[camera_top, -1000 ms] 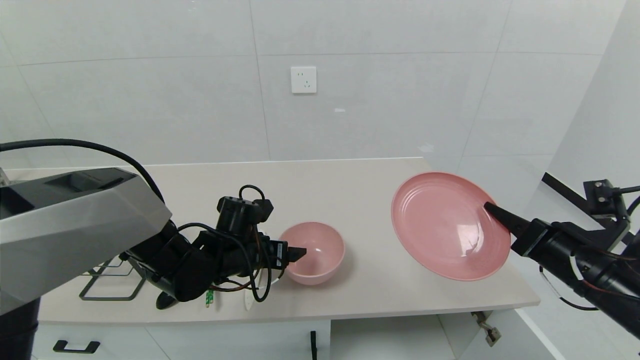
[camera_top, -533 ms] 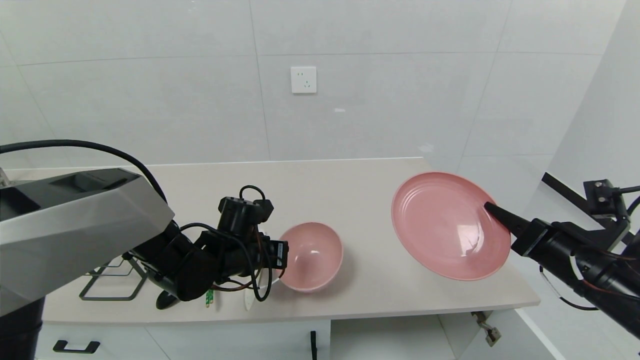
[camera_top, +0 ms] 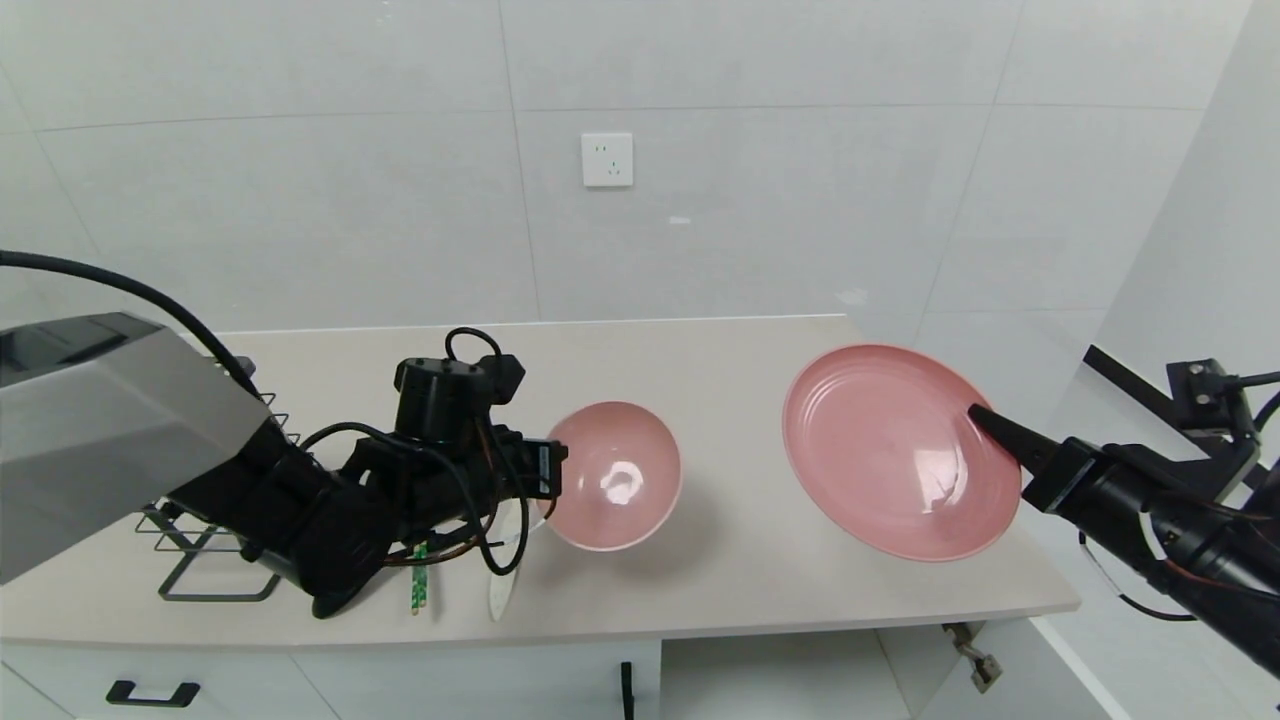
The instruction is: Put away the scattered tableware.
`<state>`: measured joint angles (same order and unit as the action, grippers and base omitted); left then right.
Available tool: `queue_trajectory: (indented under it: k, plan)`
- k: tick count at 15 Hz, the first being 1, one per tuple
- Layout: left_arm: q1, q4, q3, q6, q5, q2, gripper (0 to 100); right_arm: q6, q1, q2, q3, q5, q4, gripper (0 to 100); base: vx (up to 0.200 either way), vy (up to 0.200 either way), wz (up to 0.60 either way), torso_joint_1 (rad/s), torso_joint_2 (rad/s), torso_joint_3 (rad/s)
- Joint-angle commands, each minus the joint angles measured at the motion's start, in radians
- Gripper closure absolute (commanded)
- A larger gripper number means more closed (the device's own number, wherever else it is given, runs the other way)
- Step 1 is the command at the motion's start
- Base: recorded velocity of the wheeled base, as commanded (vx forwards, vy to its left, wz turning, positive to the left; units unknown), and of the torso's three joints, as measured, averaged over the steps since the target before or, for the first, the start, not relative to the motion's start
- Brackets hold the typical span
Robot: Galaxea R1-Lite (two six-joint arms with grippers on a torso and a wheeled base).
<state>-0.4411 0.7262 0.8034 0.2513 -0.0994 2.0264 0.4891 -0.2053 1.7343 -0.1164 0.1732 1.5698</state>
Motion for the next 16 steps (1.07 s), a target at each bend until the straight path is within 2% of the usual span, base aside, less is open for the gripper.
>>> queue_trajectory:
  k: [1,4,8,11,12,13,14,15,16]
  plan:
    - [0.015,0.004,-0.055,-0.001,0.000,-0.100,100,0.000,0.000,0.001,0.001,0.000,0.001,100,0.000,0.000,0.00,0.000,0.00,0.000]
    - [0.062,0.004,-0.141,-0.047,-0.003,-0.225,100,0.000,-0.002,-0.001,0.000,0.000,0.001,100,0.000,0.000,0.00,0.000,0.00,0.000]
    - [0.113,0.002,-0.244,-0.041,-0.008,-0.391,100,-0.012,0.000,-0.001,-0.002,0.002,0.001,100,0.000,0.000,0.00,0.000,0.00,0.000]
    - [0.147,0.004,-0.392,-0.037,-0.026,-0.535,100,-0.011,-0.008,-0.009,-0.008,0.015,0.001,100,0.000,0.000,0.00,0.000,0.00,0.000]
    - [0.156,0.006,-0.409,-0.037,-0.040,-0.561,100,-0.012,-0.008,-0.013,-0.008,0.035,0.001,100,0.000,0.000,0.00,0.000,0.00,0.000]
    - [0.166,0.013,-0.426,-0.030,-0.063,-0.601,100,-0.012,-0.006,-0.015,-0.009,0.068,0.001,100,0.000,0.000,0.00,0.000,0.00,0.000]
    - [0.168,0.061,-0.460,0.020,-0.099,-0.647,100,-0.012,-0.006,-0.016,-0.014,0.091,0.001,100,0.000,0.000,0.00,0.000,0.00,0.000]
    - [0.162,0.118,-0.500,0.043,-0.122,-0.669,100,-0.014,-0.013,-0.018,-0.016,0.091,0.001,100,0.000,0.000,0.00,0.000,0.00,0.000]
    - [0.160,0.183,-0.547,0.048,-0.129,-0.681,100,-0.029,-0.029,-0.019,-0.014,0.091,0.001,100,0.000,0.000,0.00,0.000,0.00,0.000]
